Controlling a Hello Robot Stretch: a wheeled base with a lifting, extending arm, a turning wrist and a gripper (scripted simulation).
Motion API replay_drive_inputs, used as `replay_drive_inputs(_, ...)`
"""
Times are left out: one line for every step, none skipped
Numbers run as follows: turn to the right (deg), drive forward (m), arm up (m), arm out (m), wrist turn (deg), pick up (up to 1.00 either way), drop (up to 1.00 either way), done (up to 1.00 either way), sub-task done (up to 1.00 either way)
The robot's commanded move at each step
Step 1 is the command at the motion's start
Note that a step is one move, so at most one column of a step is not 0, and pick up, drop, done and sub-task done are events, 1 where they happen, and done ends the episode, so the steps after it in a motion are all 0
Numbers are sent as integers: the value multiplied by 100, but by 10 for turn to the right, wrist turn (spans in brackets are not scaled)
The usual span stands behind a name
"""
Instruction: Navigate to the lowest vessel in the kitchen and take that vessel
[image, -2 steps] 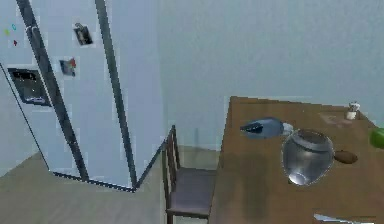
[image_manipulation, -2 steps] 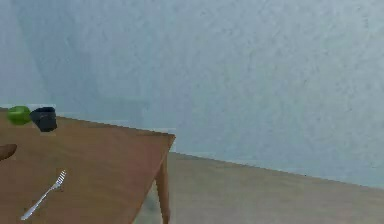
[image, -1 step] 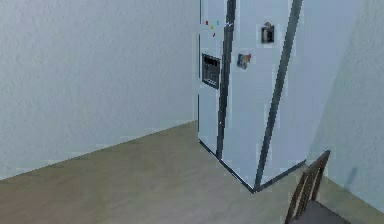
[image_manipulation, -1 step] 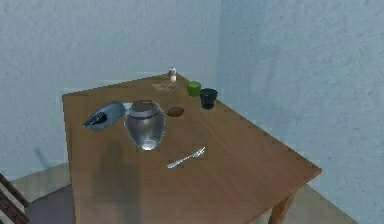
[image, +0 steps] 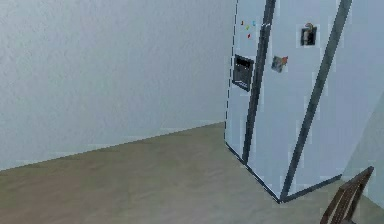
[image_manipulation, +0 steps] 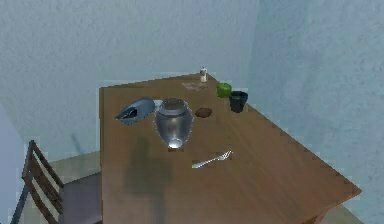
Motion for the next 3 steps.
replay_drive_inputs(0, 0, 50, 0, 0, 0, 0, 0, 0)
replay_drive_inputs(0, 0, 38, 0, 0, 0, 0, 0, 0)
replay_drive_inputs(0, 0, 0, 44, 0, 0, 0, 0, 0)
